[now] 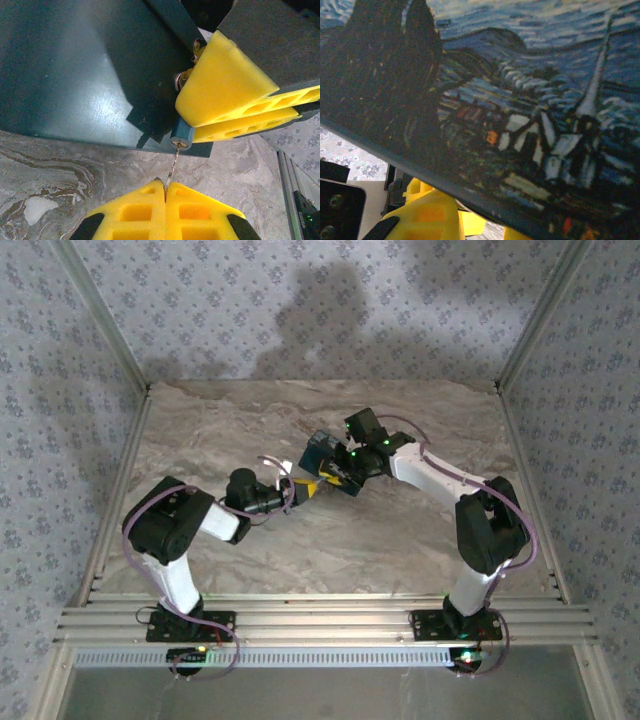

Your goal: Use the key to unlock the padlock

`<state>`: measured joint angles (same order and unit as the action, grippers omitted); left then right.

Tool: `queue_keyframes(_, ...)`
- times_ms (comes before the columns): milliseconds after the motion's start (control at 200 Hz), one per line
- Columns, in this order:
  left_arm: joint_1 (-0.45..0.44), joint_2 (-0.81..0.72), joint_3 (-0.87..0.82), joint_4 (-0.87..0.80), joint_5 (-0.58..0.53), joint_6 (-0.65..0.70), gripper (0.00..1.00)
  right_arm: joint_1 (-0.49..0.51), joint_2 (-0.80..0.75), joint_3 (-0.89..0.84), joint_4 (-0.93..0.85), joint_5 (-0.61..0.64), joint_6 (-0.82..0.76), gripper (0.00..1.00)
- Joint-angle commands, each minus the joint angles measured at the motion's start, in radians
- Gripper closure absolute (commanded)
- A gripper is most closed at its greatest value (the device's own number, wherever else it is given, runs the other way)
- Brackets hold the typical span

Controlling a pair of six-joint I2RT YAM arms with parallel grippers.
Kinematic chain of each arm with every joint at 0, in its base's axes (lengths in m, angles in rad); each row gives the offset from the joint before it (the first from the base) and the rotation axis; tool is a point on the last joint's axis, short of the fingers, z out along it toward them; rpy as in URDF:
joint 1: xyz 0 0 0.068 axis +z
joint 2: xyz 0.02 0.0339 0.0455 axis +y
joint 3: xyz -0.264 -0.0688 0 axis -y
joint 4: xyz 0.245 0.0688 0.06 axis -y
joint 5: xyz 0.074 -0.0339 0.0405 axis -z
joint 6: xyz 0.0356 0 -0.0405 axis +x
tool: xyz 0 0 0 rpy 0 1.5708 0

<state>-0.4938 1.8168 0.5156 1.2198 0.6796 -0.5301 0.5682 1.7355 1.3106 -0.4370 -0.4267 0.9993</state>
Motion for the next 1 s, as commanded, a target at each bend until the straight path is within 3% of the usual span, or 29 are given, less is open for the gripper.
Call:
queue_keyframes(0, -0.009, 0.021, 0.034, 0.069, -0.005, -0.013, 1.0, 0.01, -0.003, -0.002, 0.026, -0.019, 0.012, 1.0)
queue_keyframes(994, -0.025, 0.057, 0.077, 0.003, 0.015, 0.031, 1.0, 0.002, -0.011, 0.005, 0.029, -0.052, 0.028, 1.0)
